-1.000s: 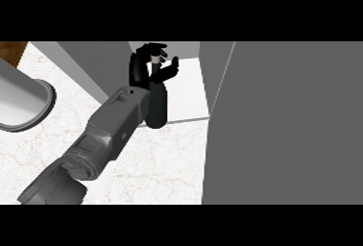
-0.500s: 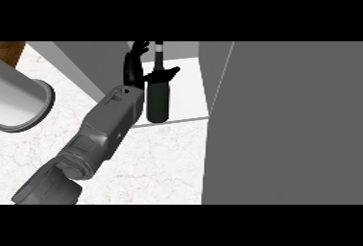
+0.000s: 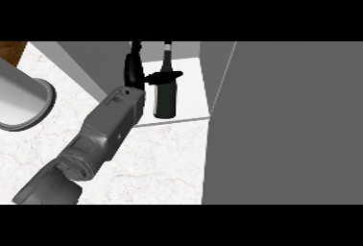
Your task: Pick up the wine, place it into the cabinet and close the cabinet
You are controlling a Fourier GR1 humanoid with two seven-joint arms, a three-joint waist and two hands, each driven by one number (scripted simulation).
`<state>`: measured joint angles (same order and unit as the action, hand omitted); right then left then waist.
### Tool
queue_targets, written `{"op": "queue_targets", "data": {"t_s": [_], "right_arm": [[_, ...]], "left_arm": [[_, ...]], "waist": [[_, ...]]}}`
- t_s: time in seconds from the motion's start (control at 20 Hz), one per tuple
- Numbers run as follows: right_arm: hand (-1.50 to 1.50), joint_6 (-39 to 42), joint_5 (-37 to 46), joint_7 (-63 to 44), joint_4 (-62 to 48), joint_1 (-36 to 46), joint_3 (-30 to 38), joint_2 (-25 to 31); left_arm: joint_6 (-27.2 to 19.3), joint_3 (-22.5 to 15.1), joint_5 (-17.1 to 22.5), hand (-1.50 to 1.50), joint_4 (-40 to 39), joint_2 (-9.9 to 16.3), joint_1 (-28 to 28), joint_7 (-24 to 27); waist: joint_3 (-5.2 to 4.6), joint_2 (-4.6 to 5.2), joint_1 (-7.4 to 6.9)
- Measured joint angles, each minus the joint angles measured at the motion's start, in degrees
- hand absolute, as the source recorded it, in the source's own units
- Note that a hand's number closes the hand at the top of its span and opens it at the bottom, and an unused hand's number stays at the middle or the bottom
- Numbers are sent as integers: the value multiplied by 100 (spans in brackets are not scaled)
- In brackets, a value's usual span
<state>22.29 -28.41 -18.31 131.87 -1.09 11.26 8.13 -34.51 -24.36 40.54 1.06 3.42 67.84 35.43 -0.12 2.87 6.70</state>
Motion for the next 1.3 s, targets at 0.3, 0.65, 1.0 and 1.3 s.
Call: {"op": "queue_targets", "data": {"t_s": [0.3,0.65,1.0,1.3], "right_arm": [[-150,68,-66,39,-3,-24,24,17],[-150,47,-23,20,108,-124,-59,-52],[-150,-76,13,-57,116,-63,-80,-67],[-150,-246,131,-206,162,6,-212,-116]], "left_arm": [[167,50,1,-150,14,-27,-54,237],[307,173,49,-150,95,-201,-5,413],[488,334,142,-150,500,-313,-160,809],[457,132,281,-150,1400,-335,-655,985]], "waist": [[1,-18,-17],[1,-68,-91],[3,-123,-169],[7,-196,-255]]}}
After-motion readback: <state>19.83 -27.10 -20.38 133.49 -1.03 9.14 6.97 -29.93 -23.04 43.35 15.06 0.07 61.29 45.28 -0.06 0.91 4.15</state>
